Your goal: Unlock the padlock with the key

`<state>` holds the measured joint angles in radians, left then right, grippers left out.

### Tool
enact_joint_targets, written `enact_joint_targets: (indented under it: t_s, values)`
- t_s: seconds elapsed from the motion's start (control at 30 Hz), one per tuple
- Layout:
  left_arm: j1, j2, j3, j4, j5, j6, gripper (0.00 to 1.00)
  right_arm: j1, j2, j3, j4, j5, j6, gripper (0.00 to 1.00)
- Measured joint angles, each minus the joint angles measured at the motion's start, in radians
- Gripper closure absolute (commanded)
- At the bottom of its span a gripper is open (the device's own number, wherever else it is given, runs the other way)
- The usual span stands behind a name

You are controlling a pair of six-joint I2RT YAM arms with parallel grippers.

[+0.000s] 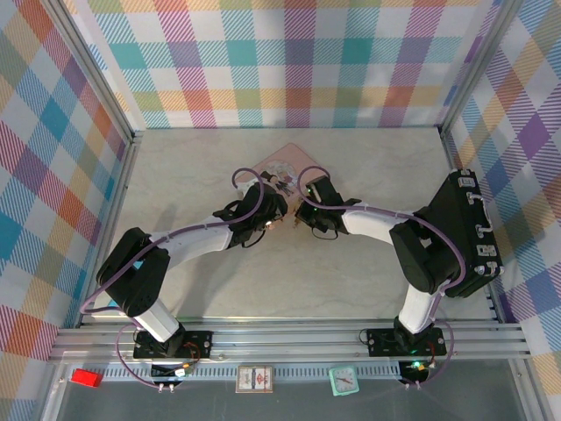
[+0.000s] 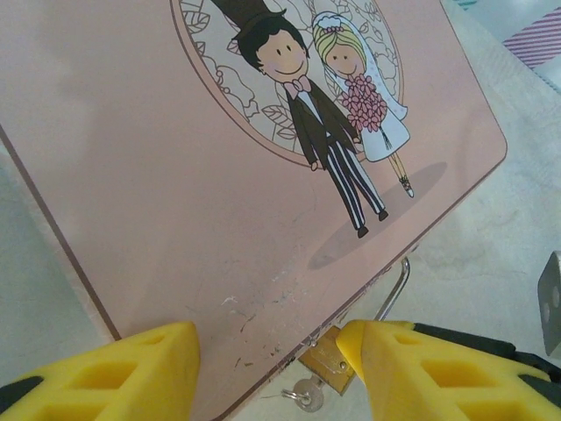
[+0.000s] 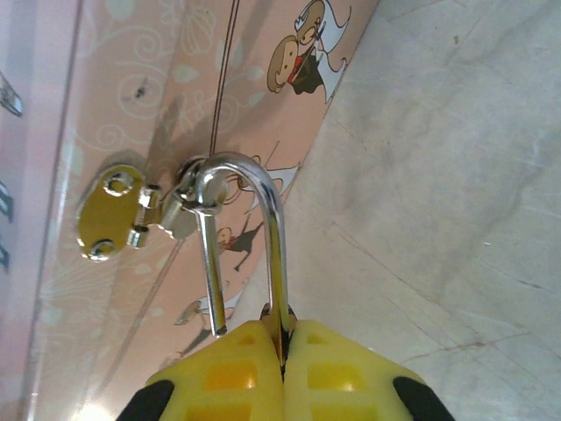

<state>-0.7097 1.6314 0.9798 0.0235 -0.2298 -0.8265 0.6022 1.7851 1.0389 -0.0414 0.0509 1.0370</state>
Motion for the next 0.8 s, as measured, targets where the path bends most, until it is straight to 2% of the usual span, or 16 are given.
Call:
enact_joint_targets:
  t_s: [0.27,0.43,0.57,0.8]
  values:
    - [-0.004,0.011,0.001,0.026,-0.005,-0.001,0.47,-0.013,0.004,0.043,-0.002,0.02,0.101,1.0]
    - [-0.009,0.015,0.001,0.033,-0.004,-0.004,0.47,-0.06,0.025,0.093,-0.014,0.063,0.137,1.0]
    - [-0.013,0.017,0.001,0.036,-0.009,-0.004,0.47,-0.066,0.034,0.097,-0.031,0.096,0.141,1.0]
    - [-0.013,0.017,0.003,0.033,-0.011,-0.004,0.47,-0.166,0.035,0.096,-0.033,0.142,0.076,1.0]
